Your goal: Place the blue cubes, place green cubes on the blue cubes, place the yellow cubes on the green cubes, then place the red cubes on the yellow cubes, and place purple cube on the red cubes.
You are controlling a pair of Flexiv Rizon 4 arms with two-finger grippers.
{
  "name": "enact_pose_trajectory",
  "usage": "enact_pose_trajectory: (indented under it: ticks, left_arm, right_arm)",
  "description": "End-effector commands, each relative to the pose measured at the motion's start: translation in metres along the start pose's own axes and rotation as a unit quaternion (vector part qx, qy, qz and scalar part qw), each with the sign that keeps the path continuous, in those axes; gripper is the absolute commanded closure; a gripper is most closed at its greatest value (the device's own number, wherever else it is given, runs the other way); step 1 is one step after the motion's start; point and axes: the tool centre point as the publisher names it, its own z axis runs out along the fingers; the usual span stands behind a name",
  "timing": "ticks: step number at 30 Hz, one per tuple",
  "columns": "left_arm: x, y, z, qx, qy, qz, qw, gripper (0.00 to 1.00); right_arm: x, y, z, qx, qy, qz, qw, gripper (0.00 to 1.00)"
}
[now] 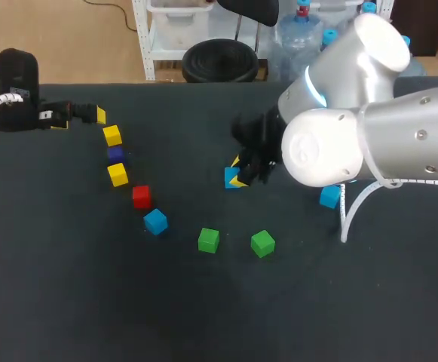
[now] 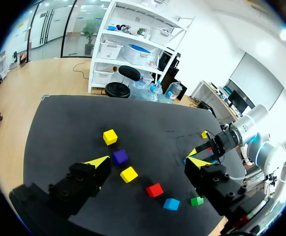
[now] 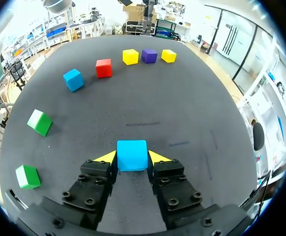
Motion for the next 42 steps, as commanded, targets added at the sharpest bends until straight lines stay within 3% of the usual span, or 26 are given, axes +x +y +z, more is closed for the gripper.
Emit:
enact_pose_trajectory:
  ticks: [1, 8, 12, 18, 27, 32, 38, 42]
  left_arm:
    - [0.0, 0.0, 0.0, -0.001, 0.0, 0.0, 1.0, 0.0]
    - [0.0, 0.0, 0.0, -0.001, 0.0, 0.0, 1.0, 0.0]
    - [0.0, 0.0, 0.0, -0.001, 0.0, 0.0, 1.0, 0.0]
    - [0.0, 0.0, 0.0, -0.001, 0.0, 0.0, 1.0, 0.0]
    - [0.0, 0.0, 0.0, -0.001, 0.0, 0.0, 1.0, 0.0]
    - [0.0, 0.0, 0.0, -0.001, 0.0, 0.0, 1.0, 0.0]
    - [0.0, 0.0, 0.0, -0.001, 0.0, 0.0, 1.0, 0.0]
    - [0.0, 0.0, 0.0, -0.001, 0.0, 0.0, 1.0, 0.0]
  right_arm:
    - [0.0, -0.002, 0.002, -0.004, -0.003, -0.001, 1.0, 0.61]
    - [0.0, -0.002, 0.002, -0.004, -0.005, -0.001, 1.0, 0.5]
    - [0.0, -0.002, 0.001, -0.005, -0.006, -0.001, 1.0, 0.16]
    - [-0.001, 0.0, -0.011, -0.001, -0.004, 0.001, 1.0, 0.0]
    - [0.001, 0.012, -0.052, 0.005, 0.005, -0.006, 1.0, 0.0]
    - [0.009, 0.025, -0.08, -0.027, 0.01, -0.072, 0.997, 0.0]
    - [0.03, 0.034, -0.102, -0.087, 0.024, -0.163, 0.982, 0.0]
    - [0.045, 0.035, -0.107, -0.141, 0.016, -0.24, 0.96, 0.0]
